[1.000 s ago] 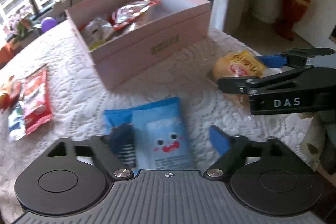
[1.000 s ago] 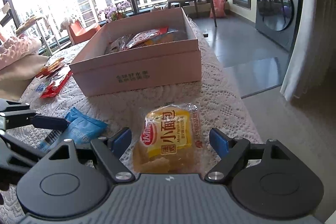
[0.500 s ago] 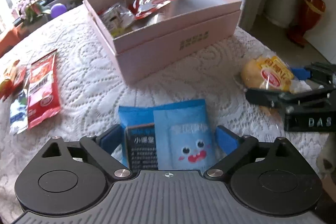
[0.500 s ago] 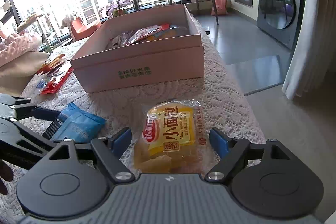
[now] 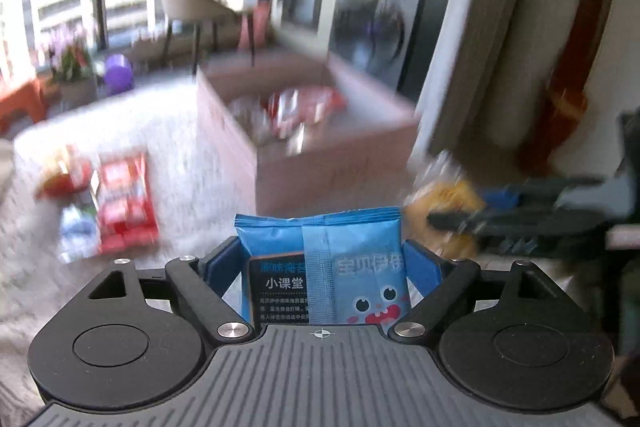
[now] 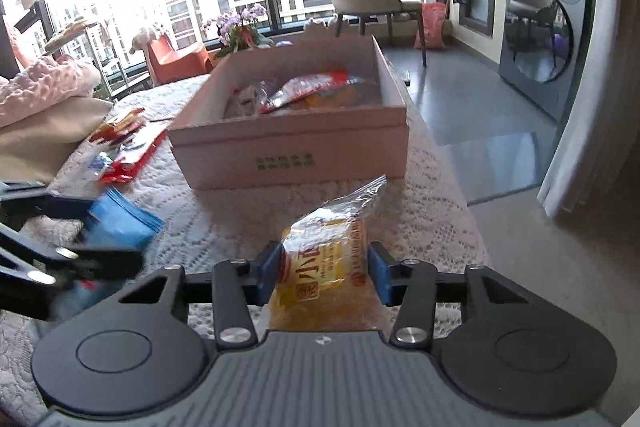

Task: Organize snacks
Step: 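Carry the bread packet and blue packet over the pink box and open both tools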

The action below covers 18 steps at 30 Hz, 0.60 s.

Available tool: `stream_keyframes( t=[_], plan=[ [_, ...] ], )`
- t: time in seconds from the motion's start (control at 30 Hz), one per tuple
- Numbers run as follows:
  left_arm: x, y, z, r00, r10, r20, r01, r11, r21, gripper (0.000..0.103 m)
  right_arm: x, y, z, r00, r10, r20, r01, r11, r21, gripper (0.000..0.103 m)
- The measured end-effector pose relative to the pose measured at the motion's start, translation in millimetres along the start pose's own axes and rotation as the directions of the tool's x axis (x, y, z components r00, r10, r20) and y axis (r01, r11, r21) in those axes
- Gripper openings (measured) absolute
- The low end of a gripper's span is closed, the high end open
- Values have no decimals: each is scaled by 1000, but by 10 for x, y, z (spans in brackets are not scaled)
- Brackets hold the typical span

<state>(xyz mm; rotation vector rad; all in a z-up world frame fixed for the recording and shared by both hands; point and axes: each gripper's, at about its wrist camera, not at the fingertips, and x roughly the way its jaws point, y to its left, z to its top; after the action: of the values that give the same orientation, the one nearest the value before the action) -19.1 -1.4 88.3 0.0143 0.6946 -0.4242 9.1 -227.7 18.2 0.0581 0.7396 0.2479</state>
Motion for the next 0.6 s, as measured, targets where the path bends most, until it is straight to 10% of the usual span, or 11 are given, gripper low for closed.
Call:
stream_keyframes(
  t=[0.17,0.37,0.6],
  plan=[
    [-411,28,118,968,11,251,-1,999,-42,90,-211,61,96,998,-9,63,10,1000,-18,46],
    [-315,83,546,961,-40,274,59,996,-62,90,-427,63,404,991,19,131,-15,999,-31,46],
    [-279,226,1536,869,-99,485,134,990,-37,91,-573,-129,1382,944,39,328,-51,998,27,46]
  ],
)
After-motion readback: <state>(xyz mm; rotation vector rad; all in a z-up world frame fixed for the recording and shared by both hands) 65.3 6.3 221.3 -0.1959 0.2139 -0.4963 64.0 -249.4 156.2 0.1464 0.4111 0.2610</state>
